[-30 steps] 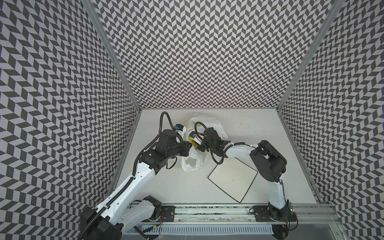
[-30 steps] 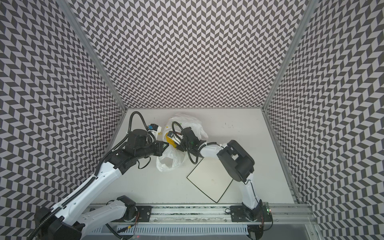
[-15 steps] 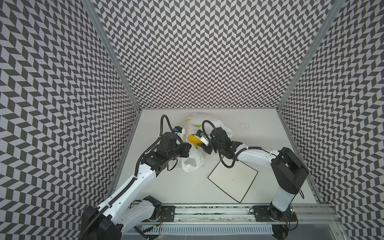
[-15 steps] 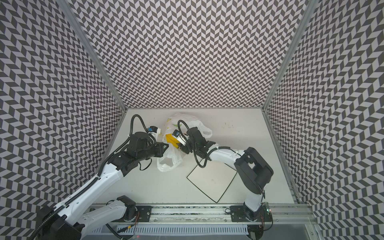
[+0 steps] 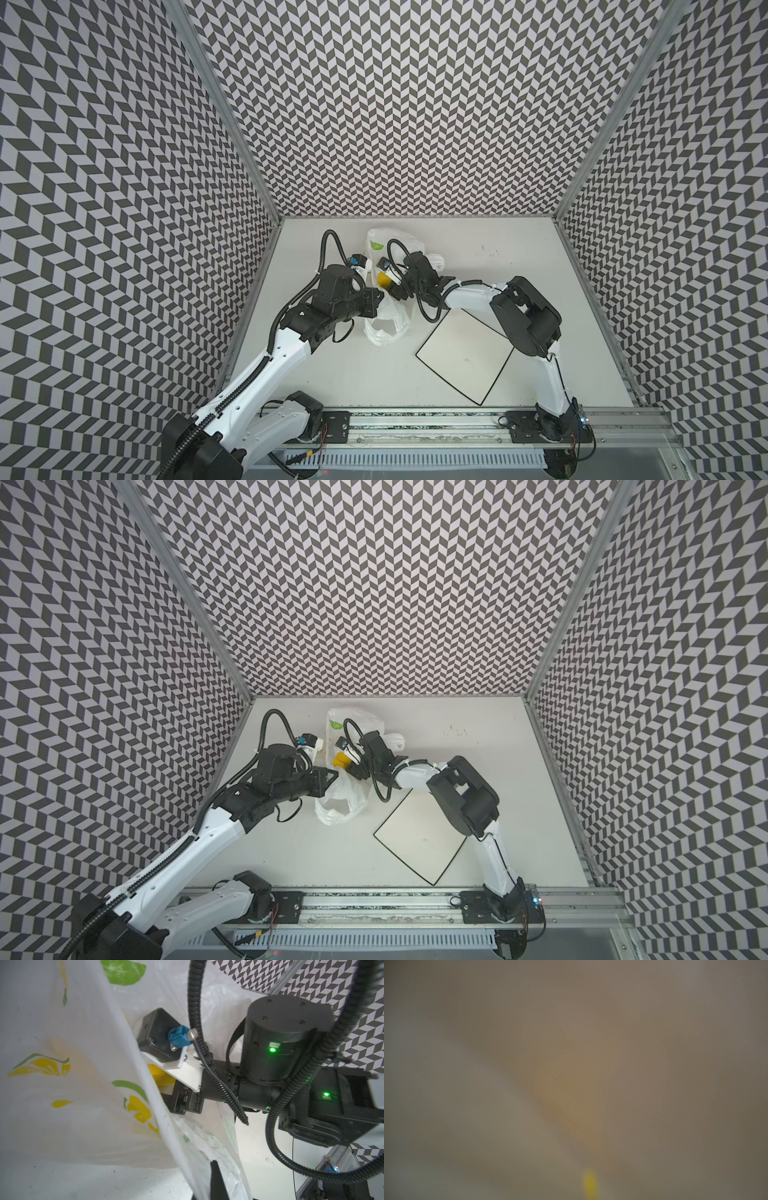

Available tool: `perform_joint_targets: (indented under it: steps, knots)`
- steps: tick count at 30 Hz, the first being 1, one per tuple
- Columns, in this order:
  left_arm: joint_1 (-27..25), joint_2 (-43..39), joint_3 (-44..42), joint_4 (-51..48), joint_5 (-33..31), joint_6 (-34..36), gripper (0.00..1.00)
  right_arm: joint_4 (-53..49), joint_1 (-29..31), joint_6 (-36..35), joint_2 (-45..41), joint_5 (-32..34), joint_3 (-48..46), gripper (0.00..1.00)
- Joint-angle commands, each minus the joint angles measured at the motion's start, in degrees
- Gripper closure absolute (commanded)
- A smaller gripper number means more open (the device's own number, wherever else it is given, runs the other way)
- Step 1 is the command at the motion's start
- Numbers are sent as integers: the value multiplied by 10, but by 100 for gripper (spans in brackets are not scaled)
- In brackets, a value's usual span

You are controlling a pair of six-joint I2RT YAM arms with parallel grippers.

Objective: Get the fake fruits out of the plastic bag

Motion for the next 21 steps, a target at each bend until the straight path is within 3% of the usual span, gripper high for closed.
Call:
perform_joint_targets:
  steps: [1, 5, 7, 15, 21]
  knots:
    - [2, 4, 35, -26, 14, 26, 100, 23, -2, 9, 34, -21, 24, 20]
    - [3, 7, 41, -30, 1, 27, 100, -2, 0, 0, 56, -37, 45, 22]
    - [4, 6, 41, -27, -9, 22, 100, -33, -1, 8, 58, -56, 60, 29]
    - [10, -6, 20, -6, -61, -1, 100, -154, 3, -23, 17, -108, 69, 85]
    - [13, -15, -15, 20, -80, -20, 100, -189, 8, 13, -58, -124, 64, 92]
